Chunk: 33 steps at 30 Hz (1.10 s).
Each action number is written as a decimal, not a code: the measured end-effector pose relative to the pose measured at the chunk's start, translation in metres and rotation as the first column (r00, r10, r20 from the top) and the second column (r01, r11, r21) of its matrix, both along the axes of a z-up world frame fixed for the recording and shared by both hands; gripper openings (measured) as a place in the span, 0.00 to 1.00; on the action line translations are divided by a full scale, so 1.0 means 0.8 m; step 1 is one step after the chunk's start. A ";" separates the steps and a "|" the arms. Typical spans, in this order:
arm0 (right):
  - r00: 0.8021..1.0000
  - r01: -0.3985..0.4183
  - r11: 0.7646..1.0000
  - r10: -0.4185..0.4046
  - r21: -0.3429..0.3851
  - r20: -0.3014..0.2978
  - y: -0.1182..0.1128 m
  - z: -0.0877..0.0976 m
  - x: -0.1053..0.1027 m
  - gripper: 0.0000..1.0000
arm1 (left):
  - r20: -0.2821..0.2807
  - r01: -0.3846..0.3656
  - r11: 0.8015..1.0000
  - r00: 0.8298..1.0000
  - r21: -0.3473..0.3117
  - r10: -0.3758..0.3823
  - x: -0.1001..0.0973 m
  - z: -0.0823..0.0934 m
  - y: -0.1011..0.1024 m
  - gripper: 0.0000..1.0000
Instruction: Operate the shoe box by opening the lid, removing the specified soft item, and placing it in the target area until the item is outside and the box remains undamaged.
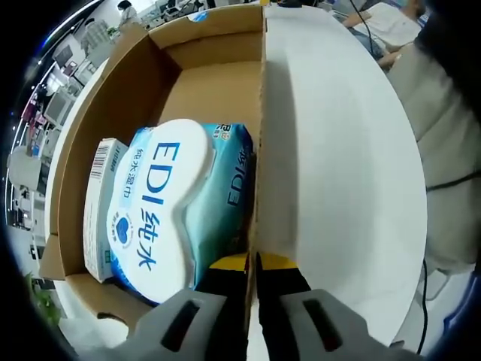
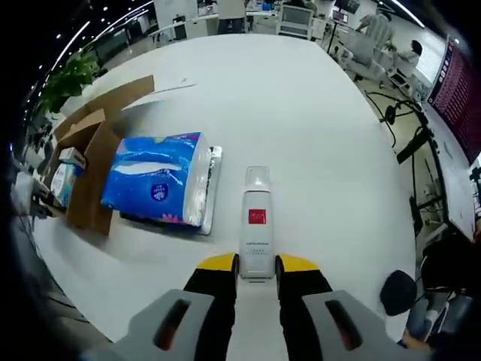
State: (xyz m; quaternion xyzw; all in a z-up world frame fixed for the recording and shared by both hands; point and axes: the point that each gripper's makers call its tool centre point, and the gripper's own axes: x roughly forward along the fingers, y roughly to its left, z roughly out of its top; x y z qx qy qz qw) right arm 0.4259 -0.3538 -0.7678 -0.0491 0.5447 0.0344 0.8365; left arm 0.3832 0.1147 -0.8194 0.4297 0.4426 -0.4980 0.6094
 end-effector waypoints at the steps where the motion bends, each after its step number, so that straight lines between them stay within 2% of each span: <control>1: 1.000 -0.008 1.000 0.008 -0.006 0.000 0.000 0.002 0.008 0.17 | 0.000 0.000 1.000 1.000 0.000 0.000 0.000 0.000 0.000 0.01; 8: 1.000 -0.028 1.000 0.028 -0.003 -0.007 0.007 0.006 0.037 0.17 | -0.006 -0.010 1.000 1.000 0.001 0.010 0.000 0.000 0.000 0.01; 15: 0.999 -0.035 0.999 0.035 0.001 -0.013 0.011 -0.002 0.057 0.17 | -0.009 -0.010 1.000 1.000 0.001 0.011 0.000 0.000 0.000 0.01; 21: 1.000 0.003 1.000 -0.002 0.031 -0.023 0.016 -0.016 0.054 0.17 | -0.011 -0.012 1.000 1.000 0.001 0.012 0.000 0.000 -0.001 0.01; 28: 0.999 0.003 0.999 -0.002 0.034 -0.049 0.017 -0.035 0.043 0.17 | -0.013 -0.013 1.000 1.000 0.000 0.013 0.000 0.001 -0.002 0.01; 33: 0.998 0.012 0.999 -0.010 0.040 -0.056 0.017 -0.040 0.040 0.17 | -0.013 -0.013 1.000 1.000 0.000 0.013 0.000 0.001 -0.002 0.01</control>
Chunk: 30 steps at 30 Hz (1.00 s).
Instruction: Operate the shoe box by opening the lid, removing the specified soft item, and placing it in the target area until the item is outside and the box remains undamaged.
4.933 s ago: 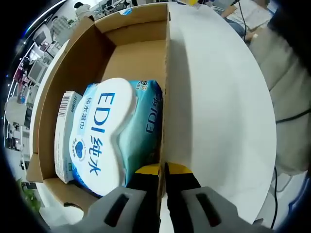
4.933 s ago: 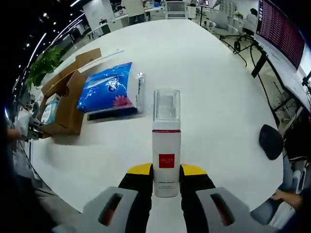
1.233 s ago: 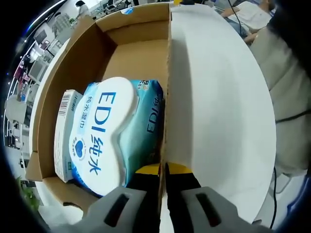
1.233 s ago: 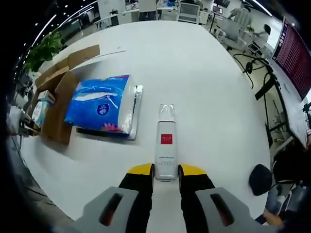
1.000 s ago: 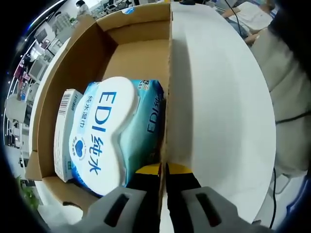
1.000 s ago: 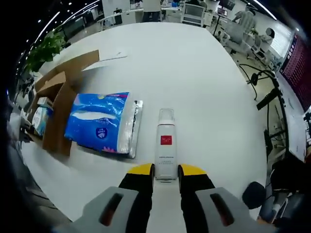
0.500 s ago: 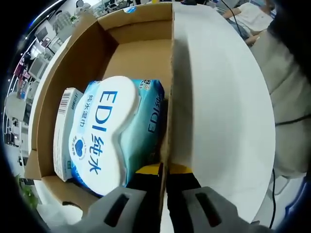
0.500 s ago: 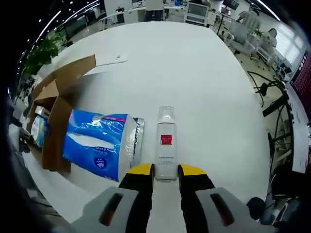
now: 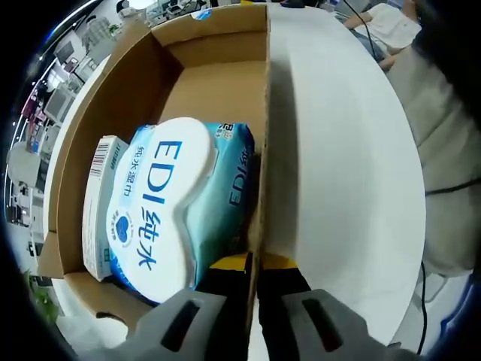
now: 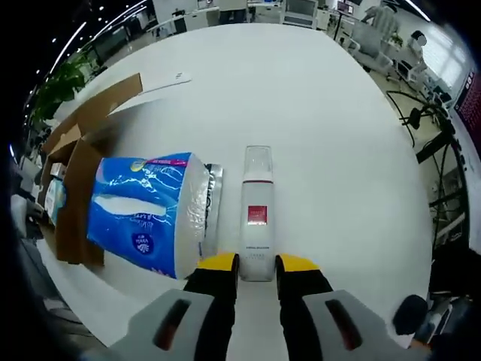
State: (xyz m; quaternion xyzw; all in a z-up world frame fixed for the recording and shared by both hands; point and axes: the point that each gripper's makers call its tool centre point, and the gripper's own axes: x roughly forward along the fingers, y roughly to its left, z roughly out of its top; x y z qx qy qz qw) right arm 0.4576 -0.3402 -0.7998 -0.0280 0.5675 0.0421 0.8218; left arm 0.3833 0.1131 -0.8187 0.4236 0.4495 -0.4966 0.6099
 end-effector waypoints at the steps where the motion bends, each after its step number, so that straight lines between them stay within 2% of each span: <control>1: 1.000 0.003 1.000 -0.003 0.003 0.001 0.000 -0.001 0.000 0.17 | 0.000 0.000 1.000 1.000 0.000 0.000 0.000 0.000 0.000 0.01; 17: 1.000 0.015 1.000 -0.015 0.024 0.006 0.020 0.015 -0.019 0.17 | 0.001 -0.001 1.000 1.000 0.000 0.001 0.001 0.000 -0.001 0.01; 20: 0.999 0.023 0.999 -0.024 0.047 0.025 0.024 0.017 -0.018 0.23 | 0.001 -0.001 1.000 1.000 0.000 0.001 0.001 0.000 -0.001 0.01; 25: 0.998 0.043 0.999 -0.044 0.026 0.042 0.016 0.017 -0.019 0.30 | 0.002 0.000 1.000 1.000 0.000 0.000 0.001 0.000 0.000 0.01; 30: 0.993 0.071 0.996 -0.075 0.044 0.088 0.015 0.033 -0.018 0.36 | -0.001 -0.001 1.000 1.000 0.000 0.001 0.001 0.000 0.000 0.01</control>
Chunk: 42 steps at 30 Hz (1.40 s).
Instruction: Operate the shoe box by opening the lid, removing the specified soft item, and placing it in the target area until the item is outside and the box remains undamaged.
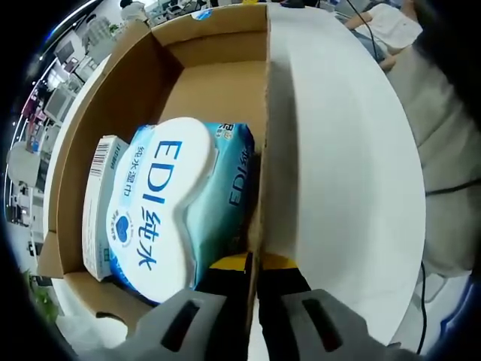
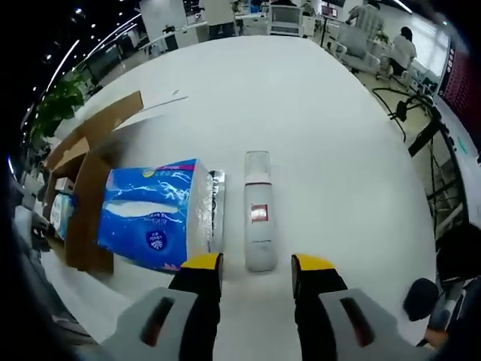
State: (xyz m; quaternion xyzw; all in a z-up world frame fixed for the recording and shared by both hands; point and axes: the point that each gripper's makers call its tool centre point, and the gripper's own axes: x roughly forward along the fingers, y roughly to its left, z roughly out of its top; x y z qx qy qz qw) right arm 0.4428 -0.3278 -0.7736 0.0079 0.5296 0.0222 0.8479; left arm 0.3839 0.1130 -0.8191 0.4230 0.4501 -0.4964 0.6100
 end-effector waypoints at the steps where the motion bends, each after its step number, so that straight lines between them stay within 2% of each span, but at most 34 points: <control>1: 1.000 0.001 1.000 -0.001 -0.008 0.017 -0.001 0.005 -0.001 0.35 | -0.001 -0.001 1.000 1.000 0.000 0.001 0.000 0.000 0.000 0.01; 7: 0.998 -0.006 1.000 0.008 -0.030 0.069 -0.007 0.028 -0.011 0.35 | 0.003 0.004 1.000 1.000 0.000 -0.004 0.000 0.000 0.000 0.01; 15: 0.993 -0.018 0.998 0.024 -0.054 0.115 -0.006 0.044 -0.027 0.33 | 0.007 0.010 1.000 1.000 -0.001 -0.010 0.000 0.000 0.001 0.01; 20: 0.990 -0.037 0.998 0.045 -0.057 0.137 0.005 0.051 -0.036 0.31 | 0.007 0.008 1.000 1.000 -0.001 -0.008 0.000 0.000 0.001 0.01; 23: 0.983 -0.066 0.994 0.080 -0.090 0.168 0.014 0.059 -0.040 0.29 | 0.007 0.009 1.000 1.000 -0.001 -0.009 0.000 0.000 0.001 0.01; 30: 0.967 -0.098 0.990 0.119 -0.105 0.225 0.032 0.076 -0.047 0.31 | 0.010 0.012 1.000 1.000 -0.001 -0.012 0.000 -0.001 0.002 0.01; 42: 0.952 -0.105 0.994 0.111 -0.036 0.286 0.063 0.088 -0.061 0.38 | 0.014 0.020 1.000 1.000 -0.002 -0.020 0.000 0.000 0.002 0.01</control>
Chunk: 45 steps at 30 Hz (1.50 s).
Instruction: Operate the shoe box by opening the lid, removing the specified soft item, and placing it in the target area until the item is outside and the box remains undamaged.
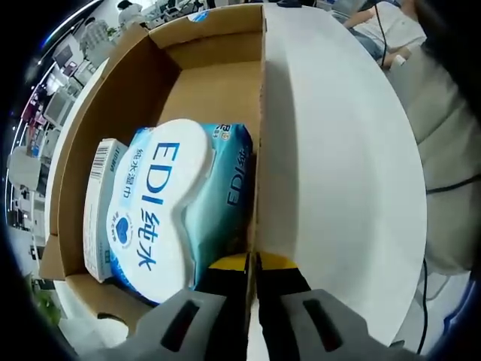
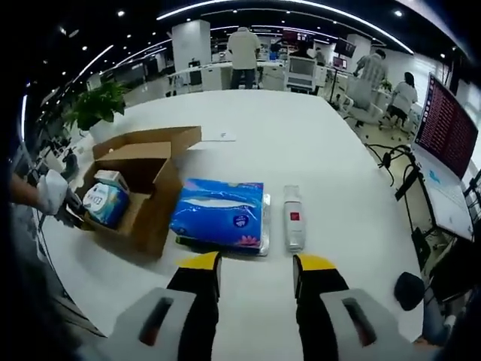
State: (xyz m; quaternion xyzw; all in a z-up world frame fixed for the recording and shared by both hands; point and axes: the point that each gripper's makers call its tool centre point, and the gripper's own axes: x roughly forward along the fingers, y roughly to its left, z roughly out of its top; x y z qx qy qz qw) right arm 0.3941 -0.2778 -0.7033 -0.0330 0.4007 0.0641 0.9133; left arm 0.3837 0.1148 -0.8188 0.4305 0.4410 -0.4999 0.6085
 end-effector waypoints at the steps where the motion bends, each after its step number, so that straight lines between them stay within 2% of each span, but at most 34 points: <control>1: 1.000 -0.026 1.000 0.026 0.004 0.008 0.006 0.001 0.000 0.39 | 0.000 0.000 1.000 1.000 0.000 0.000 0.000 -0.001 0.000 0.01; 4: 0.997 -0.068 0.998 0.069 -0.016 0.021 0.014 0.006 -0.002 0.41 | -0.002 -0.001 1.000 1.000 0.000 0.001 0.000 -0.001 0.000 0.01; 10: 0.988 -0.135 0.991 0.135 -0.003 0.078 0.035 0.026 -0.002 0.41 | -0.003 -0.003 1.000 1.000 0.001 0.003 0.000 -0.001 0.000 0.01; 19: 0.971 -0.210 0.978 0.210 -0.016 0.112 0.060 0.038 -0.006 0.39 | 0.002 0.006 1.000 1.000 0.000 -0.006 0.000 0.000 -0.001 0.01; 28: 0.965 -0.242 0.970 0.242 -0.013 0.103 0.077 0.035 -0.006 0.42 | 0.000 0.003 1.000 1.000 0.000 -0.003 0.000 0.000 0.000 0.01; 33: 0.953 -0.284 0.959 0.284 -0.017 0.106 0.092 0.039 -0.006 0.45 | 0.000 0.002 1.000 1.000 0.001 -0.002 0.000 0.000 0.000 0.01; 35: 0.940 -0.318 0.947 0.322 -0.047 0.112 0.100 0.045 -0.003 0.46 | 0.000 0.001 1.000 1.000 0.000 -0.001 -0.001 0.000 0.000 0.01; 39: 0.912 -0.389 0.920 0.392 -0.048 0.118 0.118 0.055 -0.001 0.52 | -0.001 0.000 1.000 1.000 0.000 0.000 -0.001 0.000 -0.001 0.01; 42: 0.871 -0.474 0.880 0.473 -0.026 0.134 0.144 0.065 -0.001 0.52 | 0.000 0.001 1.000 1.000 0.000 -0.001 0.000 0.000 -0.001 0.01; 43: 0.866 -0.482 0.876 0.481 -0.027 0.135 0.148 0.066 -0.001 0.52 | -0.005 -0.007 1.000 1.000 0.001 0.007 0.000 -0.001 -0.001 0.01; 45: 0.844 -0.522 0.852 0.522 -0.034 0.125 0.160 0.067 -0.001 0.52 | -0.004 -0.003 1.000 1.000 0.000 0.003 0.000 -0.001 -0.001 0.01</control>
